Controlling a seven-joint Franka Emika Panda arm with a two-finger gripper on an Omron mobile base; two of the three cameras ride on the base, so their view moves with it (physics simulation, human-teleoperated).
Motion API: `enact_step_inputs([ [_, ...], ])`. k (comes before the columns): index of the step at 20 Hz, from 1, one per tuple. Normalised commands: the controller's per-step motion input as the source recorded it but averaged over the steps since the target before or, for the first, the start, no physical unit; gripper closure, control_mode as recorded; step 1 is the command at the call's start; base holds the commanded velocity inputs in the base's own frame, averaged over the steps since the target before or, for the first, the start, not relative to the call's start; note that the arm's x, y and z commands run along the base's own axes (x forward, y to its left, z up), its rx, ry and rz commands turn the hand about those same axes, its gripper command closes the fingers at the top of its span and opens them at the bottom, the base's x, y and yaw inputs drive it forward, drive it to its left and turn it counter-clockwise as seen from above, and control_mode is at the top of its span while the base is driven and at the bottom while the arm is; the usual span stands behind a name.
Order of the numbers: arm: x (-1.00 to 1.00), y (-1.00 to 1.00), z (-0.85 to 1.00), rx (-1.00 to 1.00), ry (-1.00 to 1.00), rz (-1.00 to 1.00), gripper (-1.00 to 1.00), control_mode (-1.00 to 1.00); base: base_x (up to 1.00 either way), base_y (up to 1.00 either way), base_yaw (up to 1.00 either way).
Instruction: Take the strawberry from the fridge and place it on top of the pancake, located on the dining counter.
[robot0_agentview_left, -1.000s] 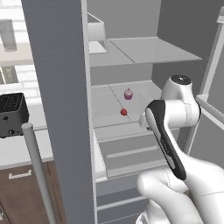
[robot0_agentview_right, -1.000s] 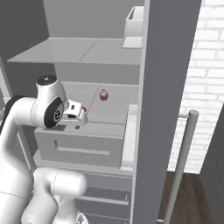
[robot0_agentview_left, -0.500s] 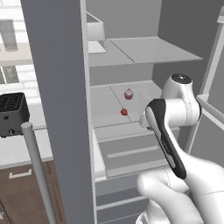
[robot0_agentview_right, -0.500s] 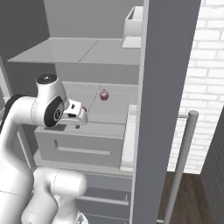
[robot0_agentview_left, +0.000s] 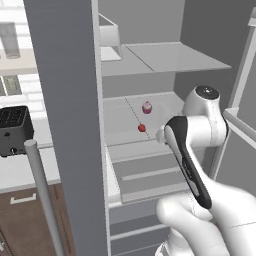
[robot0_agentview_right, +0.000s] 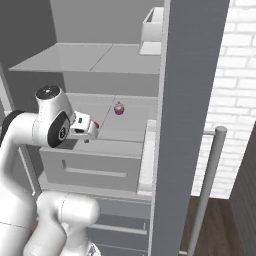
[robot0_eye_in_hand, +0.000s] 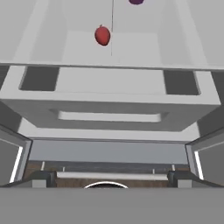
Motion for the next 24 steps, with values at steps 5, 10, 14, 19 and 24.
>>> enact_step_inputs([
  [5, 0.56, 0.37, 0.01, 0.05, -0.37, 0.06, -1.0, -1.0, 0.0, 0.0, 0.0],
  [10, 0.96, 0.01, 0.07, 0.06, 0.02, 0.04, -1.0, -1.0, 0.0, 0.0, 0.0],
  [14, 0.83, 0.08, -0.03, 0.0, 0.06, 0.0, -1.0, -1.0, 0.0, 0.0, 0.0],
  [19, 0.69, 0.0, -0.02, -0.02, 0.0, 0.0, -1.0, -1.0, 0.0, 0.0, 0.0],
  [24, 0.48, 0.0, -0.31, -0.06, 0.04, 0.0, -1.0, -1.0, 0.0, 0.0, 0.0],
])
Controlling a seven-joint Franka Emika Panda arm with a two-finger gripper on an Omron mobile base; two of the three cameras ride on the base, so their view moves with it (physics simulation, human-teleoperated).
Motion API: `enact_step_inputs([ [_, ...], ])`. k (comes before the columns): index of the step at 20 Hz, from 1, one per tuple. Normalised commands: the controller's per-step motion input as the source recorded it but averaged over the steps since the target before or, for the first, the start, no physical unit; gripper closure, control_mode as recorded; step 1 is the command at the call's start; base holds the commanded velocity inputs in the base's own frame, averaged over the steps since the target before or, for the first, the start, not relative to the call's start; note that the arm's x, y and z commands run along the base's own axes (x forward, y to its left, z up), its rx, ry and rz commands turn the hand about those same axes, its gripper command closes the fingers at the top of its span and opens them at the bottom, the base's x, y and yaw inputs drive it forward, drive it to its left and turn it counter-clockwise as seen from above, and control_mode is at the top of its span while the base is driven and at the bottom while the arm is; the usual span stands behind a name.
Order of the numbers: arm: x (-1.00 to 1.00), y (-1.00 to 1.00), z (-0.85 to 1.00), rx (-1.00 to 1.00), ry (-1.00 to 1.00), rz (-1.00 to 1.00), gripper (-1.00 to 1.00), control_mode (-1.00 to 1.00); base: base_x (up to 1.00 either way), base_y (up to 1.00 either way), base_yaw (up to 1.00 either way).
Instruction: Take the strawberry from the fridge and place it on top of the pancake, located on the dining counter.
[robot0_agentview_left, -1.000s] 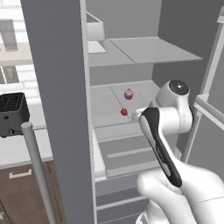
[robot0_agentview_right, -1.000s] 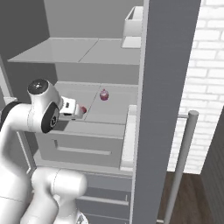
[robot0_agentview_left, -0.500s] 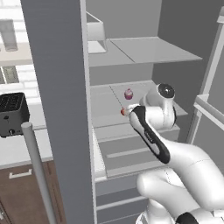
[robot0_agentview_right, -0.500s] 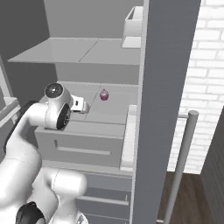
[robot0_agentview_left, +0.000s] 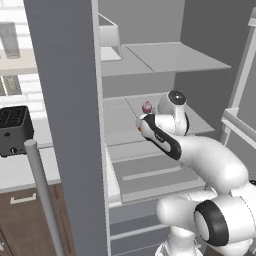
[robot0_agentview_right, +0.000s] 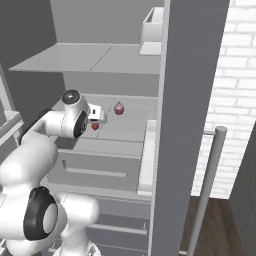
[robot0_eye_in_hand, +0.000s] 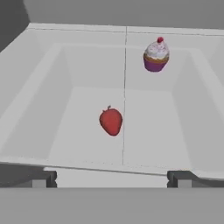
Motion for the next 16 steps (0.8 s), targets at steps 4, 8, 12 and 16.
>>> enact_step_inputs([
  [4, 0.29, 0.0, -0.28, -0.04, 0.18, 0.0, -1.0, -1.0, 0.0, 0.0, 0.0],
  [8, 0.22, 0.0, -0.22, 0.0, 0.02, 0.0, -1.0, -1.0, 0.0, 0.0, 0.0],
  [12, 0.46, 0.03, -0.05, 0.0, 0.1, 0.0, -1.0, -1.0, 0.0, 0.0, 0.0],
  [16, 0.29, 0.1, -0.02, 0.0, 0.06, 0.0, -1.0, -1.0, 0.0, 0.0, 0.0],
])
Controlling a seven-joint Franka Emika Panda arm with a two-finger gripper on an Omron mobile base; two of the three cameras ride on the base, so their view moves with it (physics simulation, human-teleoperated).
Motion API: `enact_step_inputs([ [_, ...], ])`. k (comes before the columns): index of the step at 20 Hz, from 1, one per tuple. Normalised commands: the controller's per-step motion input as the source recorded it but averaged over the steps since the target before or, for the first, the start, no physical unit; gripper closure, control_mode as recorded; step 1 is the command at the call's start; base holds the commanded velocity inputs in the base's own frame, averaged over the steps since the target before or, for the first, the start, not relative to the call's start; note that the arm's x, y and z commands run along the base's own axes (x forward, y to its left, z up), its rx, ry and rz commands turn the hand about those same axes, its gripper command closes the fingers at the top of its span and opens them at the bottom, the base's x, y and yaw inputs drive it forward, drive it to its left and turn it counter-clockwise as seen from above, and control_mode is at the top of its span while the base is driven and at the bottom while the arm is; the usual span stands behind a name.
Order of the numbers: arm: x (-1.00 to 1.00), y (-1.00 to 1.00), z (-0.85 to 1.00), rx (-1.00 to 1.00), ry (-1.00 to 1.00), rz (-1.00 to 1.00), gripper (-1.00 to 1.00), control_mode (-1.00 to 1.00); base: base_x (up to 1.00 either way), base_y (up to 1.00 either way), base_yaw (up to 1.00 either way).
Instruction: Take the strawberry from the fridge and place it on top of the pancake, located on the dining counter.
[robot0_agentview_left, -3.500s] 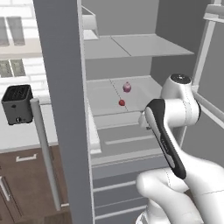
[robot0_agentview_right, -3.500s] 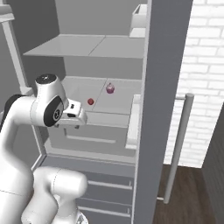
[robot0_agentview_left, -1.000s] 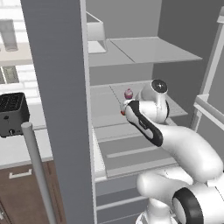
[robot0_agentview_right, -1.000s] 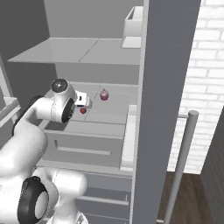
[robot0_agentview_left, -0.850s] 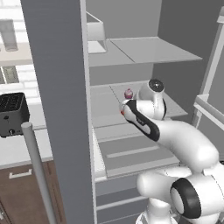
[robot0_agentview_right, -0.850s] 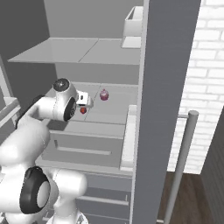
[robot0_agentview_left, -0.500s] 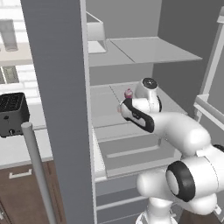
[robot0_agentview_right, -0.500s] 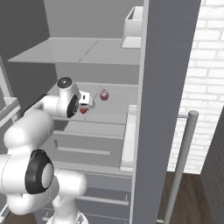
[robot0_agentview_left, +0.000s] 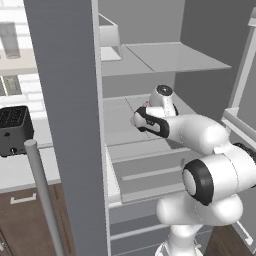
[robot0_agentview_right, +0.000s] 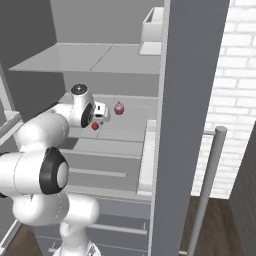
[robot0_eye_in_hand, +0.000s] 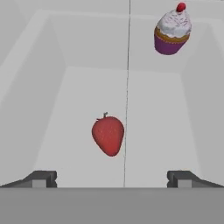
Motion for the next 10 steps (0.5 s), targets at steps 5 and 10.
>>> enact_step_inputs([
  [5, 0.26, 0.18, -0.07, 0.0, 0.06, 0.0, -1.0, -1.0, 0.0, 0.0, 0.0],
  [10, 0.27, 0.05, -0.21, 0.0, 0.04, 0.0, -1.0, -1.0, 0.0, 0.0, 0.0],
])
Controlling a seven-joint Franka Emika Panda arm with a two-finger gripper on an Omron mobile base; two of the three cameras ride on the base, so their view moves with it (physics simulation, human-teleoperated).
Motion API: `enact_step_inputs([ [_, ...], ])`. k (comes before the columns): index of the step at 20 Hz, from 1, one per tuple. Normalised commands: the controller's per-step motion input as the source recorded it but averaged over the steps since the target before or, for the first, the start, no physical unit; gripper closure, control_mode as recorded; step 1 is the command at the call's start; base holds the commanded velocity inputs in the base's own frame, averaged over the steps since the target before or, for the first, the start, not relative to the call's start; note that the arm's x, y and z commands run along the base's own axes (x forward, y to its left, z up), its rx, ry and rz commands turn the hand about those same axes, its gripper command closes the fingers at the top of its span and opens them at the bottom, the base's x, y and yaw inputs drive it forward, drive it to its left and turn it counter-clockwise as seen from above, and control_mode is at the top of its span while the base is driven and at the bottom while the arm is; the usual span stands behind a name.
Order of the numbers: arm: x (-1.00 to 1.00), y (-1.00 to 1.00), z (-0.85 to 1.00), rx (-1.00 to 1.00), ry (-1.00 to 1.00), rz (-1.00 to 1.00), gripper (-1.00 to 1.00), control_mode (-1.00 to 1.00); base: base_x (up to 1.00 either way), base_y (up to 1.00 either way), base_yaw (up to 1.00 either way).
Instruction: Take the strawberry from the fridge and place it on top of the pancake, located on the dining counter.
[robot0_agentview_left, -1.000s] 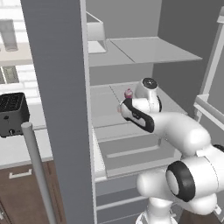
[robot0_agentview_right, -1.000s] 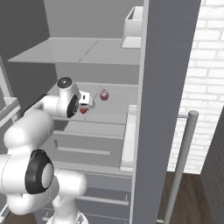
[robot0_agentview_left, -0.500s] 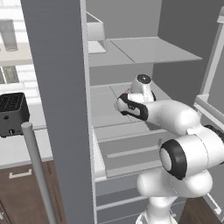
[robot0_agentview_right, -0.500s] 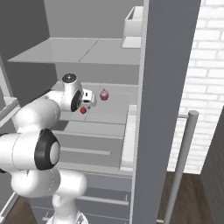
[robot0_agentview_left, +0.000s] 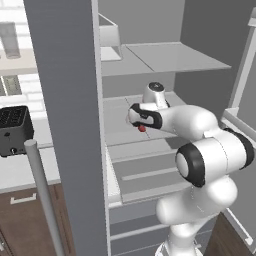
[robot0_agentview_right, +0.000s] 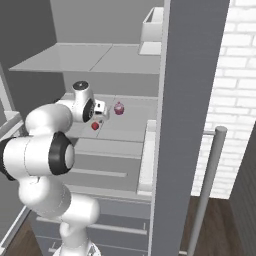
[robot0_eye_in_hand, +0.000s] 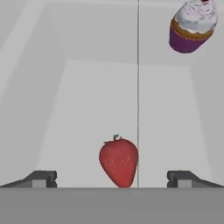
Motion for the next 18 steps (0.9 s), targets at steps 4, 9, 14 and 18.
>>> enact_step_inputs([
  [4, 0.03, -0.09, -0.21, 0.0, 0.04, 0.0, -1.0, -1.0, 0.0, 0.0, 0.0],
  [9, -0.01, -0.02, -0.09, 0.0, 0.0, 0.0, -1.0, -1.0, 0.0, 0.0, 0.0],
  [14, 0.03, 0.0, -0.09, 0.0, 0.0, 0.0, -1.0, -1.0, 0.0, 0.0, 0.0],
  [18, 0.08, 0.0, -0.11, 0.0, 0.0, 0.0, -1.0, -1.0, 0.0, 0.0, 0.0],
])
